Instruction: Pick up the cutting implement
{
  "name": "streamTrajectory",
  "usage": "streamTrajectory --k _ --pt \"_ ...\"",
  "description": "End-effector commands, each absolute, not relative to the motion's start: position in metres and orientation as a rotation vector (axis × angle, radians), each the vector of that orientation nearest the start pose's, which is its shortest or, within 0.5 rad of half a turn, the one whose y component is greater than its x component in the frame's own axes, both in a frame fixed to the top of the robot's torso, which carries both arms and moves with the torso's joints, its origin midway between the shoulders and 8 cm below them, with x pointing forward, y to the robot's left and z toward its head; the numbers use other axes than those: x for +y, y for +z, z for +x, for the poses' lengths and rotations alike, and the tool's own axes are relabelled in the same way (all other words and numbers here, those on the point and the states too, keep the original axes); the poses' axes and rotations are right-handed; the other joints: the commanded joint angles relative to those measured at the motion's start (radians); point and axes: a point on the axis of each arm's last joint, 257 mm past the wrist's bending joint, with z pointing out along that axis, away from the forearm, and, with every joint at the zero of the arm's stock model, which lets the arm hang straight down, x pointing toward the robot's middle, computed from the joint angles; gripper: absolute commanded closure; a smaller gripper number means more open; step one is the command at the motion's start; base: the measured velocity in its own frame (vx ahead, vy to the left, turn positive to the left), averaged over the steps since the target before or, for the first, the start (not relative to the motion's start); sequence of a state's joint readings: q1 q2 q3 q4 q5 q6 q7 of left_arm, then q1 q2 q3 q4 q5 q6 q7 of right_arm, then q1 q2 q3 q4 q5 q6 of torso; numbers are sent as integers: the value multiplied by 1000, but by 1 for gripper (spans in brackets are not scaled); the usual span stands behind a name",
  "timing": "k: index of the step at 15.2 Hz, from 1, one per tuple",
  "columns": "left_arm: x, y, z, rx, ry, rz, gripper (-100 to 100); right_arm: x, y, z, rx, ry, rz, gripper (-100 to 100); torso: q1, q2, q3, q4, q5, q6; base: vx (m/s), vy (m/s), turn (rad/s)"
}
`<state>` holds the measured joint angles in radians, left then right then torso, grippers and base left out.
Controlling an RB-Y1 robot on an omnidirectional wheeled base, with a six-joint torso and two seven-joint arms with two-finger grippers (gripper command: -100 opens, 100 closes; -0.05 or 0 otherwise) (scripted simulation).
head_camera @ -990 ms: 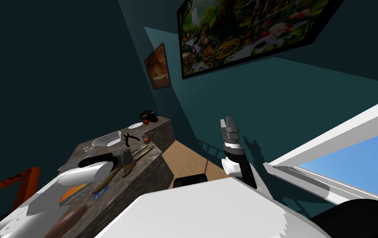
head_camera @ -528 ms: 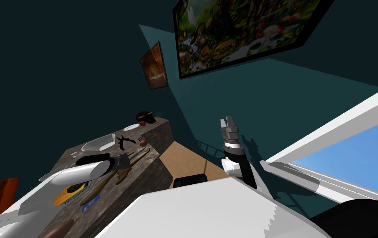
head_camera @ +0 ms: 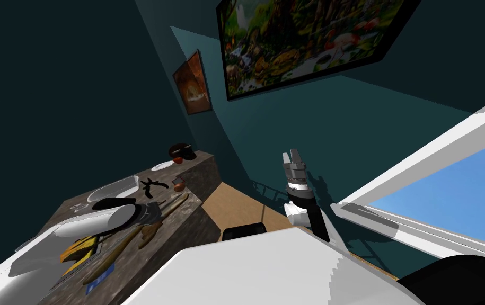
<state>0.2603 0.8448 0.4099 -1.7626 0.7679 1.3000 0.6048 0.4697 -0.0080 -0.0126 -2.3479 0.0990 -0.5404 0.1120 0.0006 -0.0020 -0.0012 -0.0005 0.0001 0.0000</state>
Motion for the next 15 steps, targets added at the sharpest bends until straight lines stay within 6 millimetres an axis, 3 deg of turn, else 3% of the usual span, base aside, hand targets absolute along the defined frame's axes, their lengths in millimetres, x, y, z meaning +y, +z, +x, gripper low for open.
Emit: streamTrajectory --k 1,10,15 --pt "565 -297 307 1016 -392 -2586 -100 -261 69 325 600 1159 441 0 0 0 0 0 0 0 29 12 -32" --pt "568 -307 266 922 -234 -2774 -100 -261 69 325 600 1159 441 0 1 0 0 0 0 0 34 22 -65" --pt "565 -314 234 840 -111 -2912 -100 -261 69 325 600 1159 441 0 1 -1 0 0 0 0 39 28 -74"
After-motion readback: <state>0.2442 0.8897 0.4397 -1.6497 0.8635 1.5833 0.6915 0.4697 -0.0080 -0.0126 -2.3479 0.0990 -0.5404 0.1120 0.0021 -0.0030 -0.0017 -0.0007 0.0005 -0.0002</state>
